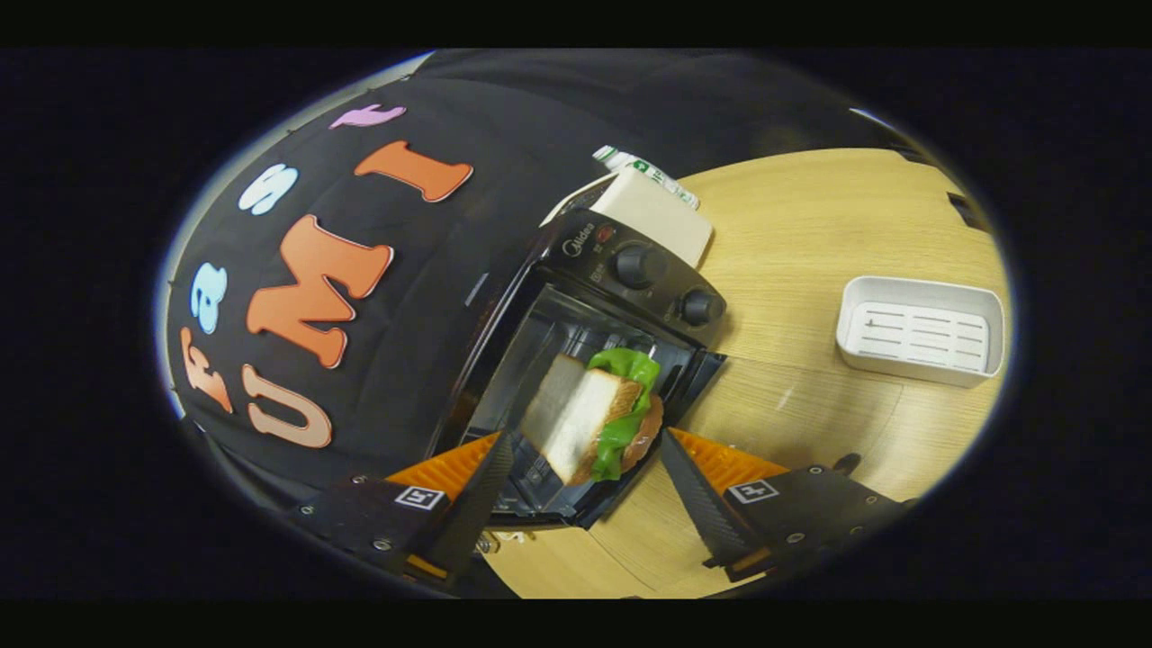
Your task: Open the toaster oven, put the food inside, and close the toaster oven door.
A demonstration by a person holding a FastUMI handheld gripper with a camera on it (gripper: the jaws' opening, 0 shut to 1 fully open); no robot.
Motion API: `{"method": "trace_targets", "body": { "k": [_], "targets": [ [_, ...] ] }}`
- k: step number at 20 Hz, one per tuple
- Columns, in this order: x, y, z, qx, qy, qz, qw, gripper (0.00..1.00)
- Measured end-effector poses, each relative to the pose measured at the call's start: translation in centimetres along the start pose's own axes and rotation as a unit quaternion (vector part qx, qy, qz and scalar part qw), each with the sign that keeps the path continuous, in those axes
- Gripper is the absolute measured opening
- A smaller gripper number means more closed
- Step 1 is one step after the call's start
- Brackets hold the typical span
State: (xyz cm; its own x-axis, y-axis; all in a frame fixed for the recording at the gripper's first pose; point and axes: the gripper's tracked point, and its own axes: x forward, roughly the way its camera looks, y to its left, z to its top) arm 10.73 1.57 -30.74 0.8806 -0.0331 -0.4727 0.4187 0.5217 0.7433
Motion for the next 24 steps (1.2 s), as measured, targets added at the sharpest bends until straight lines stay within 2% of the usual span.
{"method": "trace_targets", "body": {
  "k": [5, 8, 11, 14, 18, 20, 21, 24],
  "targets": [
    [-2.1, -1.3, 0.3, -0.038, 0.0, -0.005, 0.999, 0.98],
    [-3.6, -1.8, -0.2, -0.103, 0.012, -0.006, 0.995, 0.98],
    [-5.5, -2.4, -0.9, -0.19, 0.026, -0.004, 0.981, 0.98],
    [-7.7, -3.7, -1.1, -0.297, 0.03, -0.006, 0.954, 0.99],
    [-10.2, -7.0, -1.6, -0.46, 0.034, -0.032, 0.887, 0.98],
    [-10.4, -9.3, -2.7, -0.509, 0.049, -0.047, 0.858, 0.99],
    [-10.2, -10.4, -3.0, -0.519, 0.058, -0.054, 0.851, 0.99],
    [-10.0, -12.9, -4.8, -0.52, 0.082, -0.068, 0.848, 0.99]
  ]
}}
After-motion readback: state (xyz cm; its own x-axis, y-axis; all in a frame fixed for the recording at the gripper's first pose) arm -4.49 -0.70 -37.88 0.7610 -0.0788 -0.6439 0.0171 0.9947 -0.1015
